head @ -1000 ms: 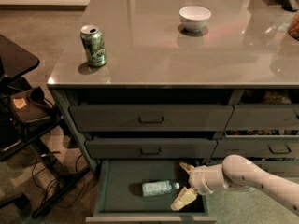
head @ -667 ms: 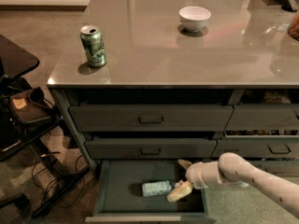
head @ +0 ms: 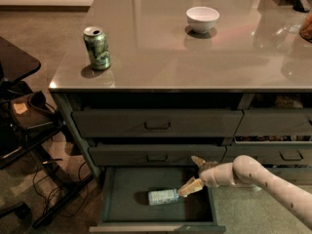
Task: Pick blue plastic bottle from bottom drawer and place on counter
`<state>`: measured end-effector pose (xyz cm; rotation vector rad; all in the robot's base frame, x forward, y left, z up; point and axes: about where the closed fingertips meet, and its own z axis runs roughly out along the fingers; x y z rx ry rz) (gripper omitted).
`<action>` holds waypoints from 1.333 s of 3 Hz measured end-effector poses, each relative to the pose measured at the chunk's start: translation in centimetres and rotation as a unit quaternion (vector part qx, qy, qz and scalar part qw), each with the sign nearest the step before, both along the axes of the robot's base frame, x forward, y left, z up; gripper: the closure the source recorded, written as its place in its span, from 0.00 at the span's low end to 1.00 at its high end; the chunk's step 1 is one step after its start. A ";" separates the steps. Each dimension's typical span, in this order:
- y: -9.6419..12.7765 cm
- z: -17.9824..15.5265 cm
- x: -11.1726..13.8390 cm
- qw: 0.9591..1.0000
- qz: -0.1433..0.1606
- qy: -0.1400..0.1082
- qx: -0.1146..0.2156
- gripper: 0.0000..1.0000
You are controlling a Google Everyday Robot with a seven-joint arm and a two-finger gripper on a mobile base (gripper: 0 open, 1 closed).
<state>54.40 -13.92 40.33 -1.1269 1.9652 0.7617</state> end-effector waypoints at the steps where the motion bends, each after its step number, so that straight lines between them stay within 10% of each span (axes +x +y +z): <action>1: 0.5 -2.4 1.0 1.000 0.000 0.012 -0.004 0.00; 4: -0.4 -5.9 1.9 0.999 -0.013 0.033 -0.019 0.00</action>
Offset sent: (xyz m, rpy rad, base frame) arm 0.0402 -0.0281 -0.1296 -0.1339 0.1600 -0.0728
